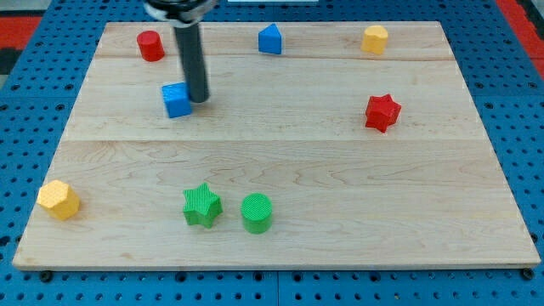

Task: Push the green star towards the bottom right side of the board

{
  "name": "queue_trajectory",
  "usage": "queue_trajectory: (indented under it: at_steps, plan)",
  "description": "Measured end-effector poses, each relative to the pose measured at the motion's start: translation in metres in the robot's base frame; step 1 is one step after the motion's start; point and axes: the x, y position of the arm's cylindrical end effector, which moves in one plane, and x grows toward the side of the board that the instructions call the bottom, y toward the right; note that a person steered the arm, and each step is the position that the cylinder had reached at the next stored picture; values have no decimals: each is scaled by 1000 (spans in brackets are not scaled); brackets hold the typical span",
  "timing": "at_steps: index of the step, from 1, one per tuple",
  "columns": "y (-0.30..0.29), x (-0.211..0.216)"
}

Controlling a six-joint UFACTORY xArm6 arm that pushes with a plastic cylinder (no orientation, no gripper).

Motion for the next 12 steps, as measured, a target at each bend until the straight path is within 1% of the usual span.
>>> queue_trajectory:
  at_steps: [1,2,3,4,5,6,7,8,9,10,11,12]
  plan:
    - [-46,-3]
    - [-66,4]
    - [-21,63]
    - [56,71]
    - [101,87]
    - [105,136]
    - [100,176]
    - [62,188]
    - [66,207]
    - [99,219]
    - [146,199]
    - [210,198]
